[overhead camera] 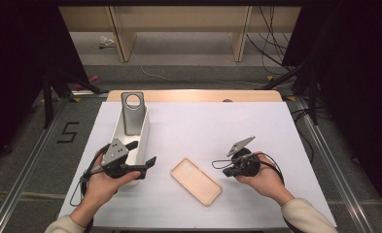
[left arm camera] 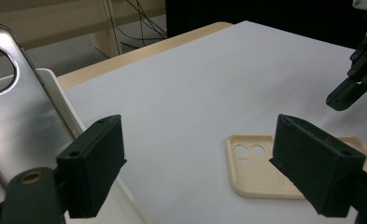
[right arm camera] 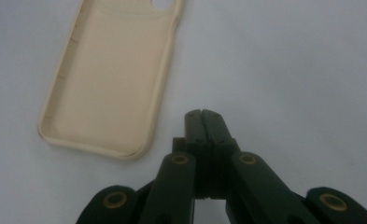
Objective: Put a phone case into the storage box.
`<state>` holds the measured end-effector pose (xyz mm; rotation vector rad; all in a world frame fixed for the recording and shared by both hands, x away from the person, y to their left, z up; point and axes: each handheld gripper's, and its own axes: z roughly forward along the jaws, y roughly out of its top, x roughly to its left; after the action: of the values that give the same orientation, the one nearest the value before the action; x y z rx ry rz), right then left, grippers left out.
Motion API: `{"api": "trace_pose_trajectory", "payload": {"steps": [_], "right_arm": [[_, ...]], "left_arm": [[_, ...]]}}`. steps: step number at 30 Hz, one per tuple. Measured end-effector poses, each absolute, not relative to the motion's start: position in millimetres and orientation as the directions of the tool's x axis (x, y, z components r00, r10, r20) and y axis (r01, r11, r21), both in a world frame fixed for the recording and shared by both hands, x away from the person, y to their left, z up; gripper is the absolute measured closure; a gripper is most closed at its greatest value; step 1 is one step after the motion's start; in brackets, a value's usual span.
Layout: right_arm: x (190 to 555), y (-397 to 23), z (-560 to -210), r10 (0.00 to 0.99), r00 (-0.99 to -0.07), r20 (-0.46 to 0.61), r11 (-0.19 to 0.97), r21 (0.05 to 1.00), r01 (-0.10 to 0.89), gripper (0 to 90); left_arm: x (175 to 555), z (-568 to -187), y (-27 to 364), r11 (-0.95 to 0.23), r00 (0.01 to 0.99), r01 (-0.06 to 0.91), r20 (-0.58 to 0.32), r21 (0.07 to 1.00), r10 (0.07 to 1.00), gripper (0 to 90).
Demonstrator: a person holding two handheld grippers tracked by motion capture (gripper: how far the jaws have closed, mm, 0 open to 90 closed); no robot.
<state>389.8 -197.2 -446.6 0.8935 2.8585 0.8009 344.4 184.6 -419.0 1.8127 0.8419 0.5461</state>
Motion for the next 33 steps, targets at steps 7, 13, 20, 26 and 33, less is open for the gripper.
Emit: {"api": "trace_pose_trajectory", "payload": {"steps": [7, 13, 20, 26, 33], "right_arm": [[389, -192, -454, 0.541, -0.830, 0.136, 0.733, 0.408, 0.545, 90.0], [386, -188, -456, 0.538, -0.830, 0.148, 0.750, 0.366, 0.551, 90.0], [383, -185, -460, 0.530, -0.832, 0.165, 0.772, 0.314, 0.553, 90.0], [381, -182, -460, 0.531, -0.831, 0.166, 0.775, 0.301, 0.555, 90.0], [376, -177, -460, 0.528, -0.831, 0.178, 0.782, 0.280, 0.557, 90.0]], "left_arm": [[345, -420, 184, -0.232, 0.649, 0.294, -0.015, 0.927, 0.761, 17.3], [344, -419, 184, -0.234, 0.652, 0.290, -0.012, 0.928, 0.758, 17.4], [344, -419, 183, -0.237, 0.655, 0.291, -0.013, 0.927, 0.755, 17.3], [344, -419, 183, -0.235, 0.653, 0.290, -0.012, 0.928, 0.757, 17.3], [344, -419, 183, -0.236, 0.654, 0.289, -0.012, 0.928, 0.756, 17.3]]}}
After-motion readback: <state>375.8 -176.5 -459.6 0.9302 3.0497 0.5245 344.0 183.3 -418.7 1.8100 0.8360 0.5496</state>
